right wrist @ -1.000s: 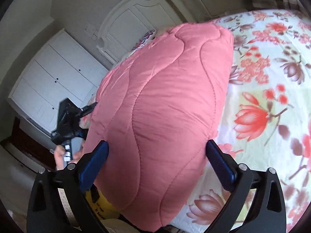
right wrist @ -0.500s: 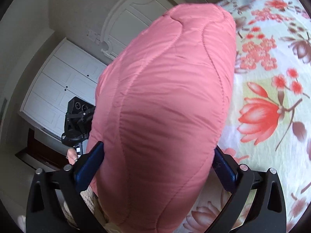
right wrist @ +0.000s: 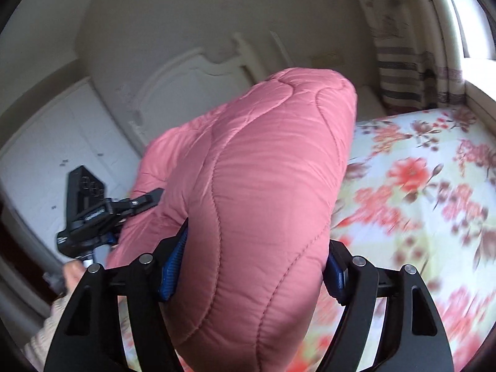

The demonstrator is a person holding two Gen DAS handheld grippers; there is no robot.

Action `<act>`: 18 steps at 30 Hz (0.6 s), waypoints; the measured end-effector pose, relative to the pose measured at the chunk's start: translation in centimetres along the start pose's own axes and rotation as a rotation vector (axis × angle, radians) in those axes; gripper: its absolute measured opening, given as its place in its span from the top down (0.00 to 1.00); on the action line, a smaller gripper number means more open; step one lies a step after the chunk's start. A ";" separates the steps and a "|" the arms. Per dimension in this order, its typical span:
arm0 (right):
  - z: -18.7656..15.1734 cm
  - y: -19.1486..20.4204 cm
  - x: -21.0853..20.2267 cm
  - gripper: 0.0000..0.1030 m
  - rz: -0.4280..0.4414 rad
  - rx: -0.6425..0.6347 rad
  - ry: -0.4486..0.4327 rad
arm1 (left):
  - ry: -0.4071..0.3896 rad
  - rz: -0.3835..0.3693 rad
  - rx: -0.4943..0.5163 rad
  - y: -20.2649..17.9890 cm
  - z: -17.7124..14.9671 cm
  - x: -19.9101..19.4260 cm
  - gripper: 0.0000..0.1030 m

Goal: Fold large clothes

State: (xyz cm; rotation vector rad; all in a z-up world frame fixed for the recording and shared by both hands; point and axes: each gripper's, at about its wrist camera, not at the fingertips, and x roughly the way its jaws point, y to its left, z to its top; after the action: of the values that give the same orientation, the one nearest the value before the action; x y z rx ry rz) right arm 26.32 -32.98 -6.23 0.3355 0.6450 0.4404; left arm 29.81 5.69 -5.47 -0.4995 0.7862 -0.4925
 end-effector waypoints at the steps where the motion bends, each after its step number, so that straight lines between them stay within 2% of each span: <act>1: 0.1 -1.3 1.9 0.27 -0.055 0.023 0.046 | 0.035 0.050 -0.019 0.8 -0.2 2.0 0.45; 3: -0.5 -2.8 4.2 0.20 -0.118 0.075 0.090 | 0.037 0.052 -0.062 1.5 0.1 3.8 0.30; 6: -0.6 -3.3 3.6 0.16 -0.127 0.104 0.058 | 0.036 0.066 -0.095 2.9 0.0 4.0 0.16; 8: -0.8 -1.1 1.9 0.15 -0.217 0.037 0.004 | 0.028 0.094 -0.081 3.3 0.2 3.5 0.13; 9: -1.0 0.6 0.6 0.14 -0.263 -0.021 -0.050 | 0.023 0.111 -0.069 3.3 0.2 3.2 0.11; 10: -1.3 2.7 -0.7 0.10 -0.288 -0.097 -0.119 | 0.020 0.129 -0.056 3.2 0.1 2.9 0.10; 12: -1.7 5.6 -1.4 0.10 -0.280 -0.193 -0.157 | 0.017 0.153 -0.034 2.6 0.6 2.9 0.08; 14: -2.7 7.6 0.5 0.10 -0.302 -0.291 -0.097 | 0.009 0.213 -0.011 1.8 0.6 2.7 0.02; 15: -3.6 8.1 2.6 0.08 -0.361 -0.350 -0.029 | 0.002 0.220 -0.007 1.5 0.7 2.6 0.02; 16: -4.6 8.5 4.9 0.06 -0.465 -0.426 0.027 | -0.002 0.213 -0.016 1.5 0.8 2.3 0.02; 17: -5.1 8.3 6.4 0.05 -0.518 -0.466 0.046 | -0.005 0.225 -0.032 1.2 0.6 1.8 0.02; 18: -5.4 8.1 6.9 0.04 -0.536 -0.478 0.043 | -0.014 0.238 -0.040 1.1 0.6 1.4 0.02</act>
State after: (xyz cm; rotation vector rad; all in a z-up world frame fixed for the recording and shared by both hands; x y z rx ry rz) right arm 25.48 -21.73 -10.24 -0.3007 0.6224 0.0766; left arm 31.39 5.82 -6.49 -0.4386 0.8312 -0.2526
